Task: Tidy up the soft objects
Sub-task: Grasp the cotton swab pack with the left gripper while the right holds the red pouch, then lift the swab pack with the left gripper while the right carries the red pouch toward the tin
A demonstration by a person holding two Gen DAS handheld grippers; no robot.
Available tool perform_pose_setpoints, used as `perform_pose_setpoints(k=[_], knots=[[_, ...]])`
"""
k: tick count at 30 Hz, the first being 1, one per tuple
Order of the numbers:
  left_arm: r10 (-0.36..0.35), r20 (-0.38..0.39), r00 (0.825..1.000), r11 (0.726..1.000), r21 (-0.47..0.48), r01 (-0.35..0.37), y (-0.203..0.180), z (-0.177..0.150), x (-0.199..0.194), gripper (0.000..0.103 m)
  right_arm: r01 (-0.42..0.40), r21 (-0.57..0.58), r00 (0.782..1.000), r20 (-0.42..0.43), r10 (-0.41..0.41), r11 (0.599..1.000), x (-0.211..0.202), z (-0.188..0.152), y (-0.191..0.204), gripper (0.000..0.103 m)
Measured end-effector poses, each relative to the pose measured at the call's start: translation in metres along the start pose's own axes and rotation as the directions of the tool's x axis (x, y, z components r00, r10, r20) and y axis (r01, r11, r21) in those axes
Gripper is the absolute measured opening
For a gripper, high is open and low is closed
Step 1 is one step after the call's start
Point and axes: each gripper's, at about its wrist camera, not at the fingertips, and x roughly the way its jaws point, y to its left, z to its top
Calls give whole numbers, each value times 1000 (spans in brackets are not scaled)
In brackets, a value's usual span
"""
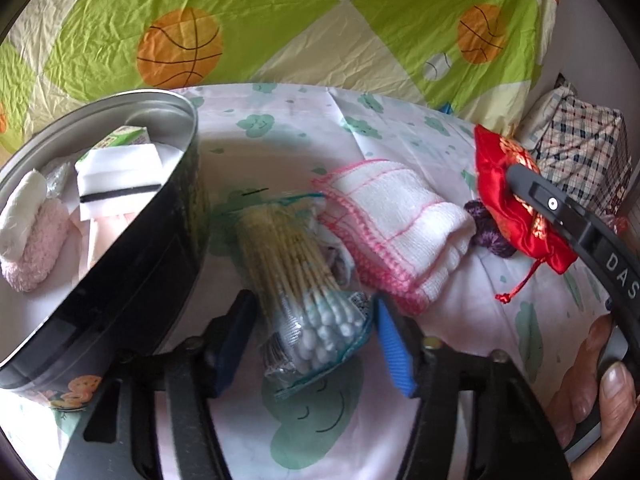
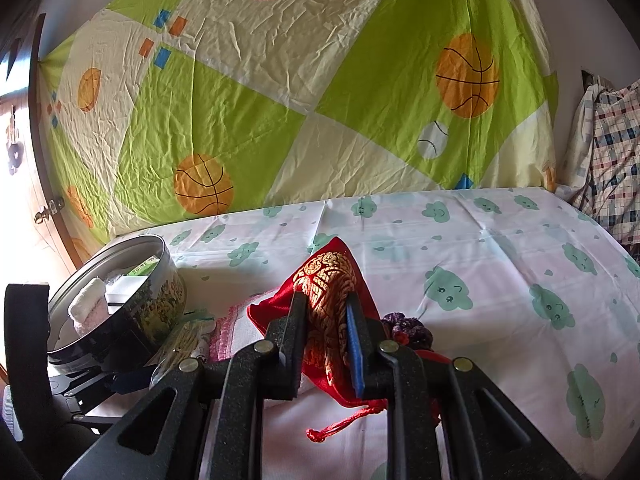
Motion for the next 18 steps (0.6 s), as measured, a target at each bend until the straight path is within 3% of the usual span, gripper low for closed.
perform_pose_setpoints(k=[7, 18], knots=[[-23, 26, 999, 1000, -17, 24, 3, -1, -6, 42, -20, 23, 998, 53, 18, 1000, -10, -1, -3, 20], [-14, 132, 991, 1000, -12, 15, 5, -6, -24, 41, -36, 27, 995, 99, 33, 999, -19, -2, -4, 20]])
